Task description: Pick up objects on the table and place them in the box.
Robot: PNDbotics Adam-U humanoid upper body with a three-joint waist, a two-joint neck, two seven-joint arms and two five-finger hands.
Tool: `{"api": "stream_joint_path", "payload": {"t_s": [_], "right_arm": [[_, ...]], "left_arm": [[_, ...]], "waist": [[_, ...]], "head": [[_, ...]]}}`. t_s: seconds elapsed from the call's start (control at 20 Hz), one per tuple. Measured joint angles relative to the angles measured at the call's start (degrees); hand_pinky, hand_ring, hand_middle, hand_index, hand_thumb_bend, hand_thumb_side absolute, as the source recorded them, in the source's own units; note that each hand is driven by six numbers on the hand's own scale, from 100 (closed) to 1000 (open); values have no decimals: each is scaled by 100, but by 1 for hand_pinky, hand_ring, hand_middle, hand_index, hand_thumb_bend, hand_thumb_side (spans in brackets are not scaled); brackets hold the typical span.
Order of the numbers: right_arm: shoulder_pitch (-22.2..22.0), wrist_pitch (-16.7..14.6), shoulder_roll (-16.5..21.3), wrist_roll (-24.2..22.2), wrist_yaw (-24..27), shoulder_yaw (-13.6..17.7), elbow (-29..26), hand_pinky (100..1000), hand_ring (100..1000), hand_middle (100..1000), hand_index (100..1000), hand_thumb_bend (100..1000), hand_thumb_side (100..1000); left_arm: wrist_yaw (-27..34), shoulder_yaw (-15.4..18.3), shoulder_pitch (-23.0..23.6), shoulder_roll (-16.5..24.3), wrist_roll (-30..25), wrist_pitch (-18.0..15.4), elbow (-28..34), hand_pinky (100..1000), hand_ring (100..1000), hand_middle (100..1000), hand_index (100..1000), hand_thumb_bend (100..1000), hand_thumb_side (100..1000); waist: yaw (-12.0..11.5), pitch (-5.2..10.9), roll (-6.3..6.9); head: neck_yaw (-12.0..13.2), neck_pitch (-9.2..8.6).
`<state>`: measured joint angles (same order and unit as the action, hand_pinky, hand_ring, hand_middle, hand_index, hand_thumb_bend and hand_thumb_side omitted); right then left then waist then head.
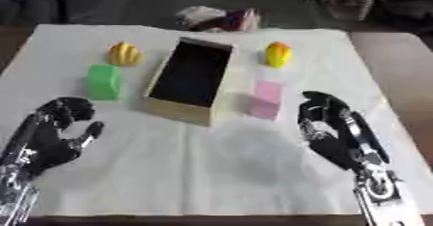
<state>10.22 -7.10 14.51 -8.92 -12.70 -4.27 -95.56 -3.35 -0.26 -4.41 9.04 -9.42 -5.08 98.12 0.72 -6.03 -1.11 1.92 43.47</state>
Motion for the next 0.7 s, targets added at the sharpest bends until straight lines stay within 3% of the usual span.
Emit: {"api": "stream_joint_path", "payload": {"t_s": [0.35,0.7], "right_arm": [[671,-91,563,-314,-242,-258,461,728,681,699,853,165,372],[1391,-375,1177,-1183,-514,-655,1105,824,850,861,937,379,318]], "left_arm": [[0,-29,35,0,-15,9,-4,737,676,625,690,438,100],[0,-61,47,0,-43,11,-33,737,676,625,690,438,100]], "waist": [[-38,19,-2],[-79,41,-10]], "head": [[-55,34],[-88,37]]}}
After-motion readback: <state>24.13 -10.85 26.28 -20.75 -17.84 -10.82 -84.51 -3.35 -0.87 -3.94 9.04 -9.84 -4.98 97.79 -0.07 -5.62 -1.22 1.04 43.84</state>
